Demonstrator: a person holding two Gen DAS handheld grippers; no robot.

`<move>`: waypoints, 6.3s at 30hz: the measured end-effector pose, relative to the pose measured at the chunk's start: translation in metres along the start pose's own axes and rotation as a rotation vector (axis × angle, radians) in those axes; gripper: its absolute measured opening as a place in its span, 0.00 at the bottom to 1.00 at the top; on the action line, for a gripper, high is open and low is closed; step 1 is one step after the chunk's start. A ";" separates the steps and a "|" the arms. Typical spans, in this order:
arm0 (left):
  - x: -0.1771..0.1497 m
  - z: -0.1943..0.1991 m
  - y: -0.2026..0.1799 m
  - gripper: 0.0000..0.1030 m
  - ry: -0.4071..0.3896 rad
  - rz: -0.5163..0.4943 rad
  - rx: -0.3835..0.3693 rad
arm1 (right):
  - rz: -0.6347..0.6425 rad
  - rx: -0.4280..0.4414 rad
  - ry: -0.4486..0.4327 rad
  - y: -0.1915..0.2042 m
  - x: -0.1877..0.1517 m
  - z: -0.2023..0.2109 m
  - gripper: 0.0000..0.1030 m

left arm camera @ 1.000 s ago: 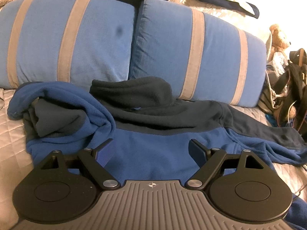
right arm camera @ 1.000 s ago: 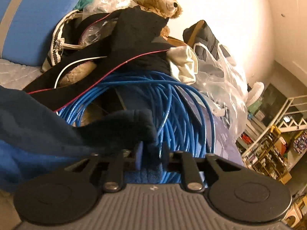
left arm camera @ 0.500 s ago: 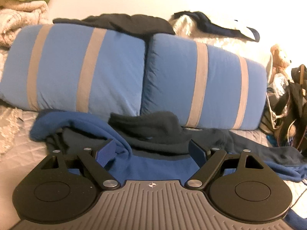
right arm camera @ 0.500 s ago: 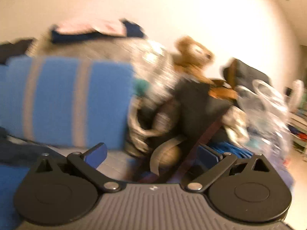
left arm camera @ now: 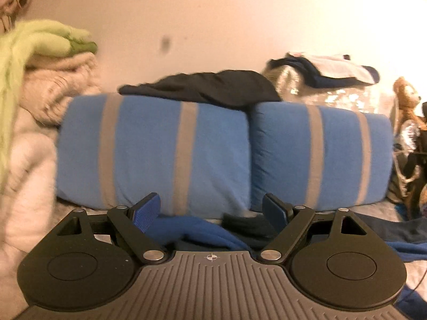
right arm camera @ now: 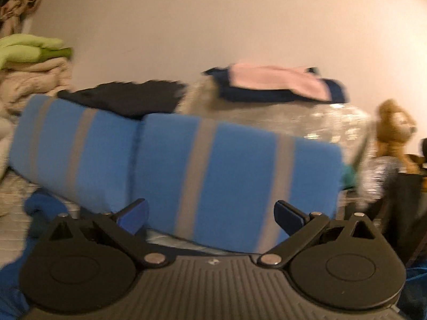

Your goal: Fold clothes

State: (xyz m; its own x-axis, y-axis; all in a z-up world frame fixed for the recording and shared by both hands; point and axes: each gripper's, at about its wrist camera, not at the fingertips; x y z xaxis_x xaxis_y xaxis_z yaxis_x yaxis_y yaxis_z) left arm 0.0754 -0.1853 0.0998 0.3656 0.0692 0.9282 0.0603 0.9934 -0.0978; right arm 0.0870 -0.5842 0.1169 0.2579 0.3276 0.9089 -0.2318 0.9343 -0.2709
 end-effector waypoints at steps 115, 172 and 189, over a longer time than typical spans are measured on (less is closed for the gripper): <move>-0.185 0.092 0.368 0.09 0.169 0.396 0.754 | -0.330 0.275 0.248 0.136 -0.122 -0.115 1.00; -0.097 -0.145 0.209 0.07 0.429 -0.213 0.234 | -0.137 0.275 0.239 0.171 -0.116 -0.120 1.00; -0.081 -0.078 0.217 0.67 0.315 0.157 0.226 | -0.201 0.277 0.237 0.162 -0.116 -0.117 1.00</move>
State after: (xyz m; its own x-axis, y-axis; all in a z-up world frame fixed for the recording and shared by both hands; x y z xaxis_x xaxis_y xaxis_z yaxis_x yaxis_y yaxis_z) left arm 0.1307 0.0176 -0.0249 0.6228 0.2245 0.7495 -0.2114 0.9706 -0.1150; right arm 0.1298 -0.4544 -0.0692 0.5253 0.1957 0.8281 -0.3896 0.9205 0.0296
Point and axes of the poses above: each gripper's, at about its wrist camera, not at the fingertips, and z roughly against the way its jaws point, y to its left, x to its top, and after that the axes turned 9 degrees about z, right-handed
